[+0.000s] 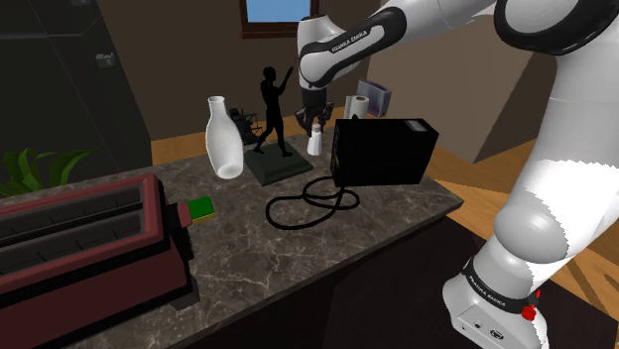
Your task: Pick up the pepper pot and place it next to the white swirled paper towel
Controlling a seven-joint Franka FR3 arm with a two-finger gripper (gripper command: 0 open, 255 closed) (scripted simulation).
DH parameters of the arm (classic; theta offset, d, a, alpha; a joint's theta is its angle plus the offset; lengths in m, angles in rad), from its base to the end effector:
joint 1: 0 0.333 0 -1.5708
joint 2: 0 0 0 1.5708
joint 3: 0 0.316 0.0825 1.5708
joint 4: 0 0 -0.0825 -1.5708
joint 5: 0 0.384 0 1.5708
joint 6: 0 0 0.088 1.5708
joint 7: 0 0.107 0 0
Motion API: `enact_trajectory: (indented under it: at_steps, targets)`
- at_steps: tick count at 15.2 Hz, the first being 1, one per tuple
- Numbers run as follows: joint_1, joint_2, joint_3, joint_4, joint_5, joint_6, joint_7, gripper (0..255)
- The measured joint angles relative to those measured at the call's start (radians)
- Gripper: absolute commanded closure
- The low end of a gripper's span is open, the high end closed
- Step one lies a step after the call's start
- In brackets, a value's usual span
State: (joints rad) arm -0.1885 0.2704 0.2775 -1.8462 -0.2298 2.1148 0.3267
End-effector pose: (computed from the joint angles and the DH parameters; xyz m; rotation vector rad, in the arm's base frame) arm 0.6221 0.0351 0.3858 3.0159 -0.1955 0.0561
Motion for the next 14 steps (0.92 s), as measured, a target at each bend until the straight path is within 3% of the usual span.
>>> enact_trajectory:
  at_steps: [9,10,14]
  targets:
    - [0.003,0.022,-0.003,-0.021,-0.012,0.041,0.012,255]
    - [0.003,0.022,-0.003,-0.021,-0.012,0.041,0.012,0]
    - [0.003,0.022,-0.003,-0.021,-0.012,0.041,0.012,0]
